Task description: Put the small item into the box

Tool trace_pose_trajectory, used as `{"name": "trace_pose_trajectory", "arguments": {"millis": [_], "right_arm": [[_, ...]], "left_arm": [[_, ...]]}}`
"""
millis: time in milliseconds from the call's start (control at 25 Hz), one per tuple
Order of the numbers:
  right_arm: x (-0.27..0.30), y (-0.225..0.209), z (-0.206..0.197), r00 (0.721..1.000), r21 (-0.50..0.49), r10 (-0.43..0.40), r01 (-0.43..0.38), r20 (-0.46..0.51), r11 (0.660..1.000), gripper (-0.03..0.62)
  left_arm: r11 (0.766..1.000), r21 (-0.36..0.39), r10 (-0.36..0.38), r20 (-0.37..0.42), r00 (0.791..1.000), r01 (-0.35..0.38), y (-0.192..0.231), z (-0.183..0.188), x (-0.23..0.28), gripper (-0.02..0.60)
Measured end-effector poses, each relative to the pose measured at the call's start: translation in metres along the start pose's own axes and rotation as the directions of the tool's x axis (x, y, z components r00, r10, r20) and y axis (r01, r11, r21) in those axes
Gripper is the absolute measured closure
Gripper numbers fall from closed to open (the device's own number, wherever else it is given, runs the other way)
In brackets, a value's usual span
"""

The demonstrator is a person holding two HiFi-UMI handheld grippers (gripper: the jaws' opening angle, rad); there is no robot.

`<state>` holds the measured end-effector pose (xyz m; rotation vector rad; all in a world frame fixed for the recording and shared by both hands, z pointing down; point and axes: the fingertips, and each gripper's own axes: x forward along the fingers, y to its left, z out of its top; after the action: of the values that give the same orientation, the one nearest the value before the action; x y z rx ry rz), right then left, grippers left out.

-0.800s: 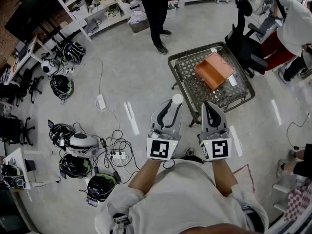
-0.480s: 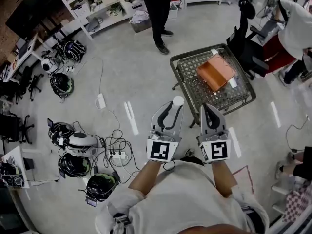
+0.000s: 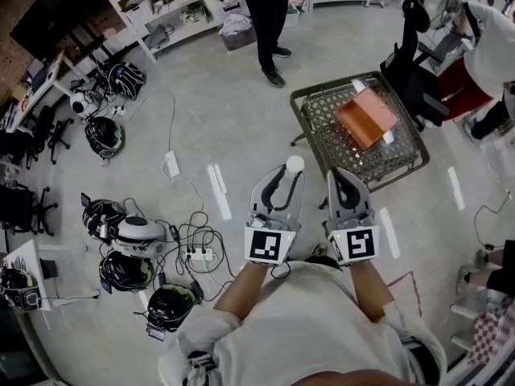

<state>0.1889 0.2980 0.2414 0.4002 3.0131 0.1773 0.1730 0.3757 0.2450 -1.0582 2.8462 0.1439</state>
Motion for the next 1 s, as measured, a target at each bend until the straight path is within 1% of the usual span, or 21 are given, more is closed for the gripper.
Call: {"name": "trace_pose_trajectory", "arguments": {"millis": [120, 280, 480, 680, 800, 1000], "right_arm": [[0.008, 0.019, 0.001, 1.0, 0.006, 0.004, -0.004, 0.007, 1.0, 0.591], [0.016, 0.038, 0.003, 1.0, 0.019, -0.003, 0.003, 0.003, 1.0, 0.591], [0.019, 0.045, -0.002, 1.0, -0.003, -0.02, 0.02, -0.018, 1.0, 0.591], [0.015, 0.028, -0.018, 0.997, -0.002, -0.046, 0.046, -0.068, 0.999, 0.591], [0.026, 0.006, -0.022, 0.998, -0.001, -0.047, 0.047, -0.053, 0.999, 0.591], [0.062, -0.034, -0.03, 0.999, 0.026, -0.023, 0.024, -0.044, 0.999, 0.591]], "left_arm": [[1.0, 0.003, -0.005, 0.003, 1.0, 0.005, 0.014, 0.001, -0.011, 0.46], [1.0, -0.024, -0.012, -0.003, 1.0, 0.012, 0.033, -0.001, -0.024, 0.46], [0.999, -0.042, -0.028, -0.013, 1.0, 0.028, 0.043, -0.01, -0.024, 0.46], [0.996, -0.074, -0.056, -0.041, 0.998, 0.053, 0.034, -0.022, -0.008, 0.46], [0.996, -0.077, -0.043, -0.044, 0.998, 0.039, 0.035, -0.023, 0.012, 0.46], [0.999, -0.051, -0.012, -0.062, 0.998, 0.008, 0.045, -0.025, 0.059, 0.46]]}}
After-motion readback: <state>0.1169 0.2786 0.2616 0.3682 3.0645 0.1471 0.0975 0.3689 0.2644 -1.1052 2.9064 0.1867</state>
